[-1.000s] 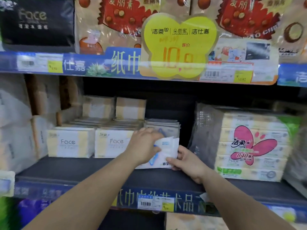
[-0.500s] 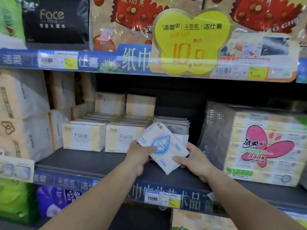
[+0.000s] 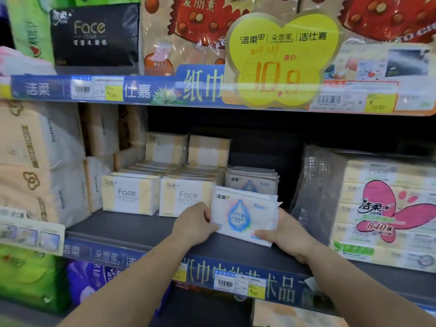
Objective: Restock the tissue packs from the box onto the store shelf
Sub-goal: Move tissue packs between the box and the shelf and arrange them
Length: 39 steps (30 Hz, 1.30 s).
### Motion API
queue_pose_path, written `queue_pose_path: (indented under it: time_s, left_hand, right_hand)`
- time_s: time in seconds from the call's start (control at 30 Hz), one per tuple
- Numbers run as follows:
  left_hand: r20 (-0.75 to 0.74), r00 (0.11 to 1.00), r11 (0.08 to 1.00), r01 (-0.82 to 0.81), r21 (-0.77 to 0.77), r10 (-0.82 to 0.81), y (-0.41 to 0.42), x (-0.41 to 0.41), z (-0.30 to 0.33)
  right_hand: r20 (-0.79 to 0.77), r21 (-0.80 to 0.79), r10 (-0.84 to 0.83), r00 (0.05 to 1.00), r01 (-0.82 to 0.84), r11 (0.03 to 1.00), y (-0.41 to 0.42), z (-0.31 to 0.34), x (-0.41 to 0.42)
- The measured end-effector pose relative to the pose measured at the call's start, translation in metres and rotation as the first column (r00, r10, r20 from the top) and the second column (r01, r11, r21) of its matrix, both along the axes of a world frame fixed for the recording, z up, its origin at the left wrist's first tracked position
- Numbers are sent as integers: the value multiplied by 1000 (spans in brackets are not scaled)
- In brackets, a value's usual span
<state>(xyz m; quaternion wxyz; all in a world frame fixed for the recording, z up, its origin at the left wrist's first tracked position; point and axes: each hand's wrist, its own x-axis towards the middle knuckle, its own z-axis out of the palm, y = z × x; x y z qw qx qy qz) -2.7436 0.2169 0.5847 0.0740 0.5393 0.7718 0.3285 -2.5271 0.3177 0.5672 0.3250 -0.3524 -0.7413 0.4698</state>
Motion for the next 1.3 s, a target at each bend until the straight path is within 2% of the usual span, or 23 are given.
queue_pose_path:
  time_s: [0.1,0.17,0.27,0.33,0.43,0.5,0.63,0.83,1.07,1.3]
  left_hand:
    - [2,992,992,127,5,-127,5,6,2]
    - [125,955,963,270,-1,-268,9,12,1]
    - [277,885,924,382,27,-374,18,22,4]
    - [258,886,917,399,3,-386,26,24,5]
    - [207,899,912,406,-59,-387,36,21,3]
    - [215,899,909,408,-88,-382,41,19,2]
    - [207,908,916,389,-94,-364,48,17,2]
    - [145,910,908,406,-108,-389,53,16,-4]
    - [266,900,933,359,-6,-344,56,12,-3]
    - [252,905,934,358,-16,-343,54,18,-3]
  right_hand:
    - [104,168,-230,968,210,963,6,3,-2]
    - [260,303,-361,895,279,911,11,11,-2]
    - [399,332,-444,802,325,885,19,22,-2]
    - [359,292,-455,815,365,884,27,24,-4]
    - [129,71,-431,893,425,902,37,20,-10]
    - [-22,-59,-449,893,447,893,41,17,-15]
    - [-164,-113,-468,868,455,883,48,9,-23]
    - [-84,-96,-311,947,303,948,46,5,-25]
    - [-10,-78,-386,923,384,920,33,10,-27]
    - [106,-76,-400,911,408,910,-11,26,-19]
